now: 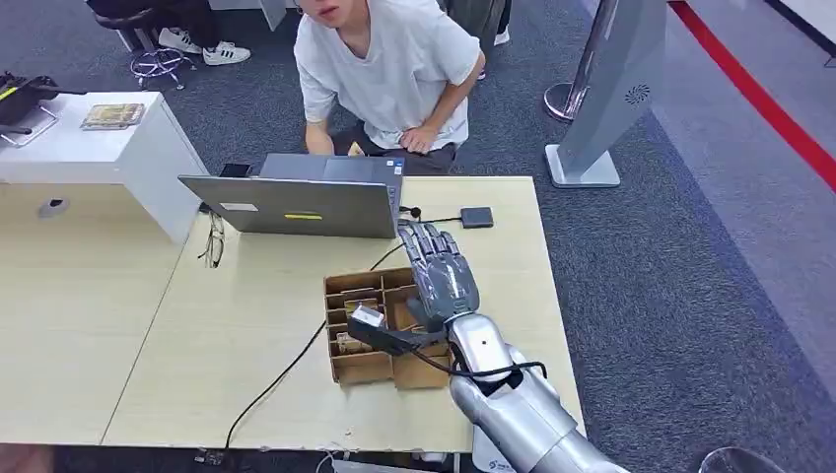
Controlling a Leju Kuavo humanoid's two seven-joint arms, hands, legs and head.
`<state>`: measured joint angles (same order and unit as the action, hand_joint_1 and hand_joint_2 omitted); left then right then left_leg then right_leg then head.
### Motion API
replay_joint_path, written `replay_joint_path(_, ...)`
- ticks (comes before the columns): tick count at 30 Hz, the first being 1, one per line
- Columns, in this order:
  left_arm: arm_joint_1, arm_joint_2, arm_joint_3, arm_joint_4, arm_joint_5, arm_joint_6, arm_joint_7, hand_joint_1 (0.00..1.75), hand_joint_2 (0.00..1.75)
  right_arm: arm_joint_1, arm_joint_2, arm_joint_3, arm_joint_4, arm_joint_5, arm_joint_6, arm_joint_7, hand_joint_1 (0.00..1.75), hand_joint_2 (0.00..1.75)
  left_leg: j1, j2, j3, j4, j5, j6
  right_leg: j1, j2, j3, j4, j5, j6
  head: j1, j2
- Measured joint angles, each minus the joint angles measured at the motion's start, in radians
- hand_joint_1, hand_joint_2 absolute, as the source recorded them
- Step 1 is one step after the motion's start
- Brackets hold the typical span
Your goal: Pass the card to the sensor for recognition and then transmit it.
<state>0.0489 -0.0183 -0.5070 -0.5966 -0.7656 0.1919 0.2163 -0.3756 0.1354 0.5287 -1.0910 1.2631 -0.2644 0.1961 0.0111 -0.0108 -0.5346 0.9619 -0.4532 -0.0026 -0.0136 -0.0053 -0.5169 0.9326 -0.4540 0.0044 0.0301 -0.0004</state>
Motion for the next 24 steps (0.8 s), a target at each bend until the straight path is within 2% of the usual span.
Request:
replay_joint_path(1,0.0,0.0,0.0,0.001,0.0,0.0,0.0,0.0,0.0,0.0,0.0,0.0,0.002,0.0,0.0,0.0,0.33,1.75,0.0,0.0,0.0,0.0,0.0,0.0,0.0,0.0,0.0,0.0,0.0,0.0,0.0,0.0)
replay_joint_path(4,0.0,0.0,0.0,0.005,0.0,0.0,0.0,0.0,0.0,0.0,0.0,0.0,0.006,0.0,0.001,0.001,0.31,1.75,0.0,0.0,0.0,0.0,0.0,0.0,0.0,0.0,0.0,0.0,0.0,0.0,0.0,0.0)
replay_joint_path(6,0.0,0.0,0.0,0.006,0.0,0.001,0.0,0.0,0.0,0.0,0.0,-0.001,0.006,0.001,0.002,0.002,0.4,1.75,0.0,0.0,0.0,0.0,0.0,0.0,0.0,0.0,0.0,0.0,0.0,0.0,0.0,0.0)
replay_joint_path(8,0.0,0.0,0.0,0.006,0.0,0.001,0.0,0.0,0.0,0.0,0.0,-0.001,0.006,0.002,0.003,0.004,0.72,1.75,0.0,0.0,0.0,0.0,0.0,0.0,0.0,0.0,0.0,0.0,0.0,0.0,0.0,0.0)
replay_joint_path(9,0.0,0.0,0.0,0.006,0.0,0.001,0.0,0.0,0.0,0.0,0.0,-0.002,0.007,0.003,0.004,0.004,0.72,1.75,0.0,0.0,0.0,0.0,0.0,0.0,0.0,0.0,0.0,0.0,0.0,0.0,0.0,0.0)
replay_joint_path(10,0.0,0.0,0.0,0.006,0.0,0.001,0.0,0.0,0.0,0.0,0.0,-0.003,0.007,0.004,0.005,0.005,0.63,1.75,0.0,0.0,0.0,0.0,0.0,0.0,0.0,0.0,0.0,0.0,0.0,0.0,0.0,0.0)
replay_joint_path(12,0.0,0.0,0.0,0.006,0.0,0.001,0.0,0.0,0.0,0.0,-0.001,-0.003,0.007,0.005,0.005,0.005,0.59,1.75,0.0,0.0,0.0,0.0,0.0,0.0,0.0,0.0,0.0,0.0,0.0,0.0,0.0,0.0)
replay_joint_path(13,0.0,0.0,0.0,0.006,0.0,0.002,0.0,0.0,0.0,0.0,-0.002,-0.004,0.007,0.008,0.006,0.006,0.49,1.75,0.0,0.0,0.0,0.0,0.0,0.0,0.0,0.0,0.0,0.0,0.0,0.0,0.0,0.0)
replay_joint_path(14,0.0,0.0,0.0,0.006,0.0,0.003,0.0,0.0,0.0,0.001,-0.002,-0.005,0.007,0.012,0.006,0.007,0.47,1.75,0.0,0.0,0.0,0.0,0.0,0.0,0.0,0.0,0.0,0.0,0.0,0.0,0.0,0.0)
replay_joint_path(24,0.001,0.0,0.0,0.006,0.0,0.006,0.0,0.0,0.0,0.004,-0.003,-0.011,0.007,0.014,0.006,0.009,0.49,1.75,0.0,0.0,0.0,0.0,0.0,0.0,0.0,0.0,0.0,0.0,0.0,0.0,0.0,0.0)
